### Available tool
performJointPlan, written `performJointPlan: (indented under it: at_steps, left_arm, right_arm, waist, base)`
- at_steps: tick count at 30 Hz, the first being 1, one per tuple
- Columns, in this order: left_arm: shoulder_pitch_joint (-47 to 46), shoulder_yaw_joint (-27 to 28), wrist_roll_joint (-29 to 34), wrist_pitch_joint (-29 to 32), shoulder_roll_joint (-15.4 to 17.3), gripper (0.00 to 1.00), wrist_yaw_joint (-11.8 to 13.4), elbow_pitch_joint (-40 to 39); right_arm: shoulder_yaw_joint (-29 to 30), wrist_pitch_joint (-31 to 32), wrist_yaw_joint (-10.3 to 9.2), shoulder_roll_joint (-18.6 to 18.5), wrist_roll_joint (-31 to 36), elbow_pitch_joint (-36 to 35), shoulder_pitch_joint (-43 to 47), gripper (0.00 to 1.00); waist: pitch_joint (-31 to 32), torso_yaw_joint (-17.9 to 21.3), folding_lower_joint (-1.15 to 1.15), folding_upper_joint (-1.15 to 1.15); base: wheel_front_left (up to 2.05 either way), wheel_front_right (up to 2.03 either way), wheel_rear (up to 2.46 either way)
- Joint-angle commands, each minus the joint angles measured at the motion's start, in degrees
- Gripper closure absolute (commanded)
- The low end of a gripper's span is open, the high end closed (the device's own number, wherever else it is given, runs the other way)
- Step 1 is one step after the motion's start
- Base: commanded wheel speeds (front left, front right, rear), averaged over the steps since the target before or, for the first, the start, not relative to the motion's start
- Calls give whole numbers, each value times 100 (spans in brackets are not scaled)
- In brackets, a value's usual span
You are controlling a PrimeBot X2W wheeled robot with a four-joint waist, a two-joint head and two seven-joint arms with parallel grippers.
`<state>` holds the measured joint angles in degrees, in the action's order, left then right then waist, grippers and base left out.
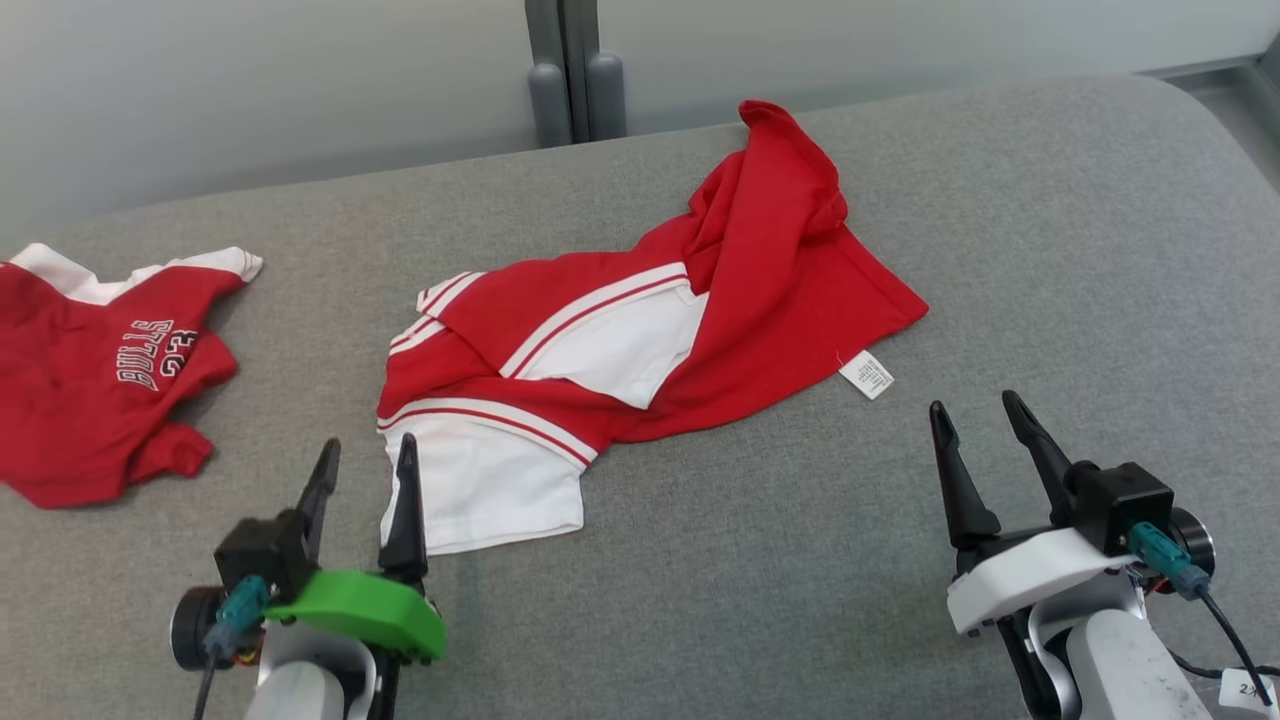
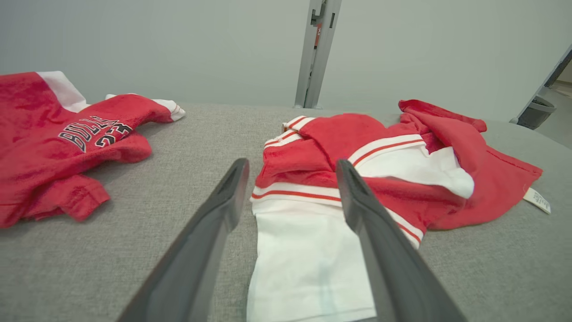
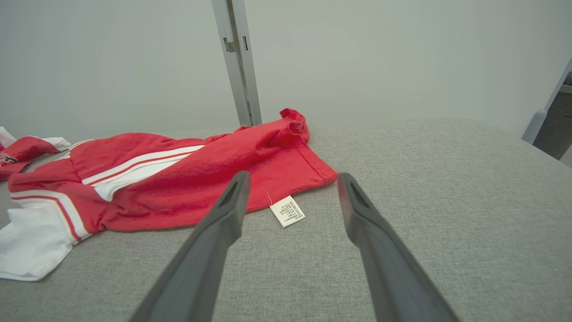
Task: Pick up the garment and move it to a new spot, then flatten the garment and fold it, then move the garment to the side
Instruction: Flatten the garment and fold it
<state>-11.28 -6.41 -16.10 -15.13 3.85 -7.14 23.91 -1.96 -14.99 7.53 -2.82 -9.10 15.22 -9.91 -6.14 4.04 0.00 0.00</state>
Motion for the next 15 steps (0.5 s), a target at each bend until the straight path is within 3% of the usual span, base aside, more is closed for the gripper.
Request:
performJointPlan:
  at_steps: [1,6,15]
  left_arm:
    - [233,-8,-44,-2,-32,0,-34,-100]
    - [805,-103,-155,-2,-80,0,-17,-362]
    - [1363,-258,-473,-2,-90,0,329,-842]
  right_arm:
    - [13,-26,-8,-16,-52,-22,113,0]
    - [28,-27,-8,-16,-96,38,274,0]
    - [-94,-28,-8,-16,-208,91,476,0]
  waist:
    - [220,-126,0,0]
    - [481,-215,0,0]
    - [665,-242,0,0]
  base:
    - [0,0,0]
    - [0,0,0]
    - [0,0,0]
